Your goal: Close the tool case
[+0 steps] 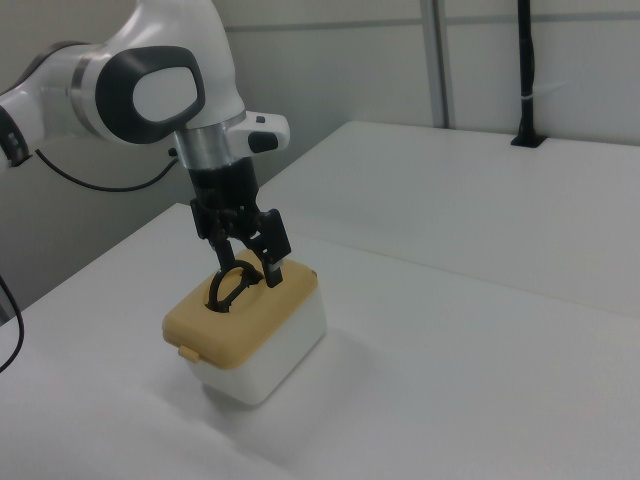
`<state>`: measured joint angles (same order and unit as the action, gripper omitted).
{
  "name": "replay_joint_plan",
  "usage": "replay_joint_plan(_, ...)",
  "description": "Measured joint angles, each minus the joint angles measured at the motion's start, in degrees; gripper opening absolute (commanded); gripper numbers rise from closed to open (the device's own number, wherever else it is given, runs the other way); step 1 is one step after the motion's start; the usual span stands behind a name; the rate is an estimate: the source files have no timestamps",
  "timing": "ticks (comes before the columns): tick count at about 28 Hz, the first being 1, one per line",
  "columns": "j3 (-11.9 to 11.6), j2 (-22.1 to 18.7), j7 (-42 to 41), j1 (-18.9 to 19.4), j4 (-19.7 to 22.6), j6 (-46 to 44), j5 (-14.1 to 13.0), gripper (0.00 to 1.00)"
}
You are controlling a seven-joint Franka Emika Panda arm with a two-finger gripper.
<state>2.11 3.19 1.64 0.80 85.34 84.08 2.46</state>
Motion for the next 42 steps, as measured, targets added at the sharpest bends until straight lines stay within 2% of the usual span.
replay_joint_plan(7, 0.0, 0.0, 0.0, 0.0, 1.1, 3.3, 0.0, 1.00)
replay_joint_plan(42, 0.0, -0.2, 0.0, -0.1, 1.1, 3.4, 0.0, 1.00)
